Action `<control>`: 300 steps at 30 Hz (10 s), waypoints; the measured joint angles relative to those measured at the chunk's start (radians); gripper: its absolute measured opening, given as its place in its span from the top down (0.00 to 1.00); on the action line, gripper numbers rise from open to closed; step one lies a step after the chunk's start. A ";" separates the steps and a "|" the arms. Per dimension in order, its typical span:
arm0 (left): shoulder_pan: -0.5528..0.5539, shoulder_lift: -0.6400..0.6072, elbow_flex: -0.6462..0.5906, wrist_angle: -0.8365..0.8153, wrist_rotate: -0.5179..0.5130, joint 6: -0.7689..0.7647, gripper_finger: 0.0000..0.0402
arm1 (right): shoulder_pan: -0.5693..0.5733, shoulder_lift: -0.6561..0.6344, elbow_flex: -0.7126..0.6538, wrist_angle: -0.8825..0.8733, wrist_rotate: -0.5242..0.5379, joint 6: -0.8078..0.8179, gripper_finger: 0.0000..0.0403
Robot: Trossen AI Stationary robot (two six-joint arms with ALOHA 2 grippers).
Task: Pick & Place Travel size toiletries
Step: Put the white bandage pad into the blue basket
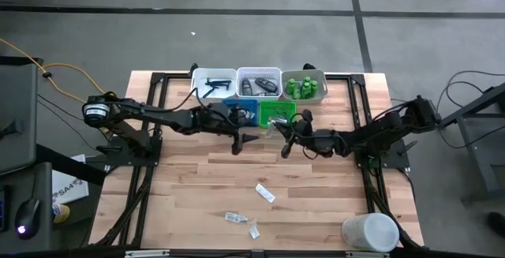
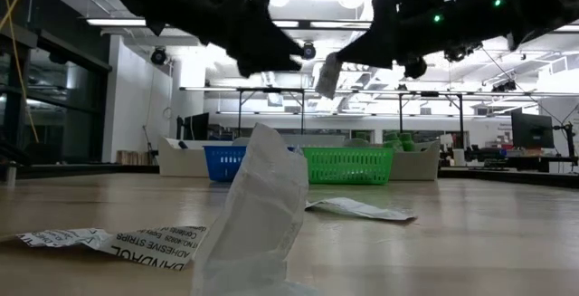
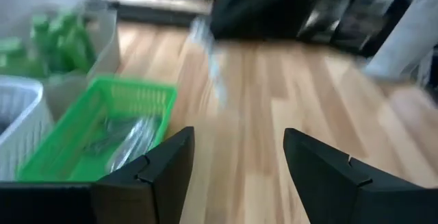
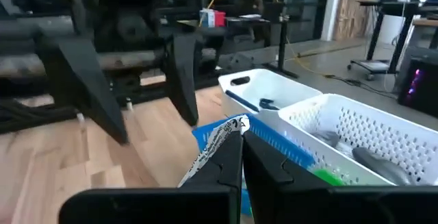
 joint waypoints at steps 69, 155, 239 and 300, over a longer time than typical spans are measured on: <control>0.246 0.050 0.000 -0.383 -0.153 0.154 0.95 | 0.029 0.076 0.149 -0.057 -0.052 0.037 0.30; 0.089 -0.178 0.038 -0.637 -0.192 0.022 0.70 | 0.121 0.507 0.597 -1.034 -0.852 -0.505 0.66; -0.083 0.041 -0.177 0.255 0.068 0.263 0.36 | -0.003 0.111 -0.051 0.064 -0.750 -0.123 0.99; -0.133 0.064 -0.176 0.363 0.184 0.310 0.99 | -0.137 0.169 0.084 0.084 -0.923 -0.144 0.99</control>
